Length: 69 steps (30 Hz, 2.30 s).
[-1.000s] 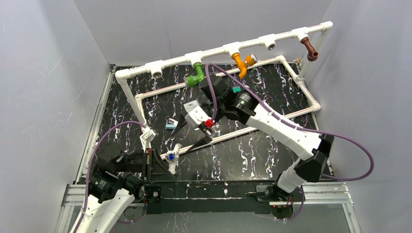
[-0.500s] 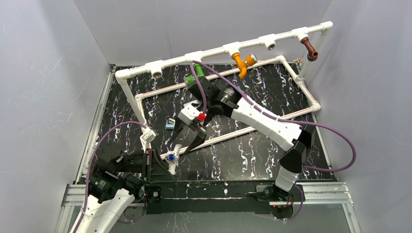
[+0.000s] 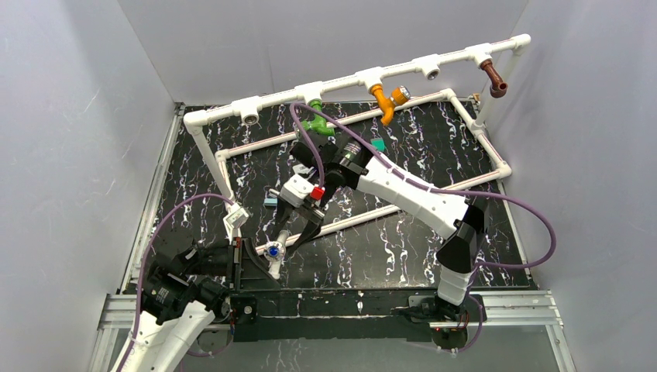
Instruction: Install the water faucets
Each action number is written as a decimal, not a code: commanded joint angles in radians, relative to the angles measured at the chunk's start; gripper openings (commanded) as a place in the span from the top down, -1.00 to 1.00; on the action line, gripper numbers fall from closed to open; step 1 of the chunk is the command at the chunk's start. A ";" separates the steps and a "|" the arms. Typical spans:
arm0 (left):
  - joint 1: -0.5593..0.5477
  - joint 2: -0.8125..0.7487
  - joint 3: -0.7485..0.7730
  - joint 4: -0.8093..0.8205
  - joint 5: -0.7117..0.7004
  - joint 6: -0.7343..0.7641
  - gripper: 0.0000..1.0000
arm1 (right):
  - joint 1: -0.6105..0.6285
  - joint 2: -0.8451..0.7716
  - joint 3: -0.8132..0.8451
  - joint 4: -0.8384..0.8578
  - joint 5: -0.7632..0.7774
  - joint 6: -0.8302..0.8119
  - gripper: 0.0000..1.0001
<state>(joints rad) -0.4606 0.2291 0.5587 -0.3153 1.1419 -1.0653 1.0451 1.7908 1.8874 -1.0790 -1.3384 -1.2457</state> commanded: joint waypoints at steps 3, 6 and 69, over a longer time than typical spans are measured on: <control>-0.006 0.008 0.036 0.006 0.030 0.014 1.00 | 0.019 0.025 0.058 -0.090 -0.036 -0.075 0.03; -0.006 0.010 0.041 0.007 0.031 0.017 1.00 | 0.021 0.031 0.064 -0.107 -0.034 -0.086 0.19; -0.006 0.055 0.171 0.014 -0.482 0.217 -0.38 | 0.024 -0.639 -0.906 1.491 0.798 1.889 0.97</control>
<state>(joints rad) -0.4614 0.2939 0.7521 -0.3756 0.6350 -0.8127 1.0672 1.1229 0.9482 0.2813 -0.5705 0.5213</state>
